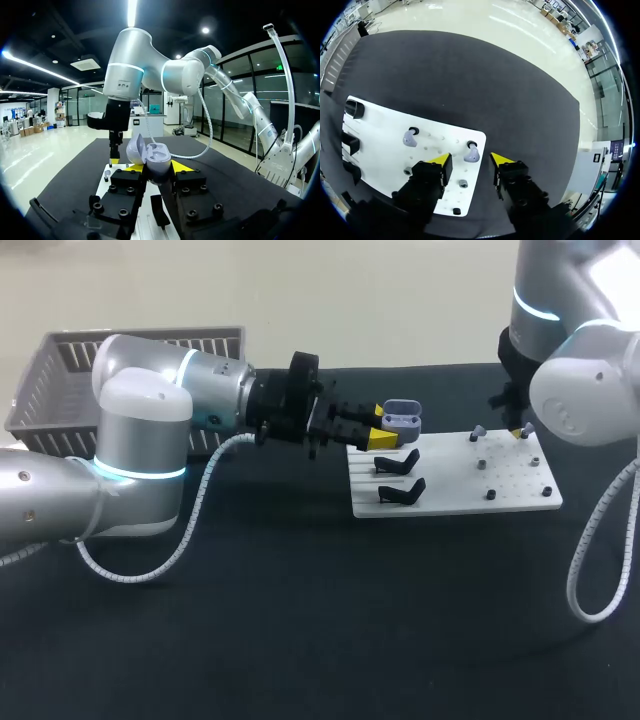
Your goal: Pick up each earbud case from the left stands, insert the matching earbuds, close the lid, and place the case in the box.
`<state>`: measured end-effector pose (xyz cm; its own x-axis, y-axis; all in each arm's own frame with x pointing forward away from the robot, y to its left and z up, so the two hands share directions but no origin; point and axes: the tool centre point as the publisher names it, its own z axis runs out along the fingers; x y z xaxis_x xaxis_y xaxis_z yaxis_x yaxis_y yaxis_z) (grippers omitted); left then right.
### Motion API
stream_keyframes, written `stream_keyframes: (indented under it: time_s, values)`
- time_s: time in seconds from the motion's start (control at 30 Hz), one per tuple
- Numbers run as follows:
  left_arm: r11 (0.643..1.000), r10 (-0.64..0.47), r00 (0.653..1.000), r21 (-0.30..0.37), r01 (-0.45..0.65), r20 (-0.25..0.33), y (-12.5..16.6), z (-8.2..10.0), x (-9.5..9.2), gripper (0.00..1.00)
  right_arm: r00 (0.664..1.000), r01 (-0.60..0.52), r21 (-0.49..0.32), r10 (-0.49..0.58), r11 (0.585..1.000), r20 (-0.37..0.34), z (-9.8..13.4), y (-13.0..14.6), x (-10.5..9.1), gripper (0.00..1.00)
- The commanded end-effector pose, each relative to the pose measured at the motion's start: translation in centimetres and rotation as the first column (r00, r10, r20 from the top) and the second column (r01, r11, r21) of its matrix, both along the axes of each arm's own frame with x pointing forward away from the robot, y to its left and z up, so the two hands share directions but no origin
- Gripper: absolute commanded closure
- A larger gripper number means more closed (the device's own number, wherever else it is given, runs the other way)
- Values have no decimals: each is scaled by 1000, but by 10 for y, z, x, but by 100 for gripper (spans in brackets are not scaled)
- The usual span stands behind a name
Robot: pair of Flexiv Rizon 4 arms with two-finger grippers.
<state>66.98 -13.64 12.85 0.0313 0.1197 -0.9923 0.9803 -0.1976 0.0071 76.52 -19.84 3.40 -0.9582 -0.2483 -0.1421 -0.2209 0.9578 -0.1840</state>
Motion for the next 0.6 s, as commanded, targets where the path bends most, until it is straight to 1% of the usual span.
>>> stream_keyframes:
  time_s: [0.03, 0.6]
  values:
    - [1000, -1, 1000, -1, 1, 0, 0, -1, 1, 100, 1000, 2, -3, -2, 1000, 1, -2, 0, 2, 53]
    - [1000, -1, 1000, -1, 1, 0, 0, -1, 1, 100, 1000, 4, -14, -5, 1000, -9, -5, 1, 6, 58]
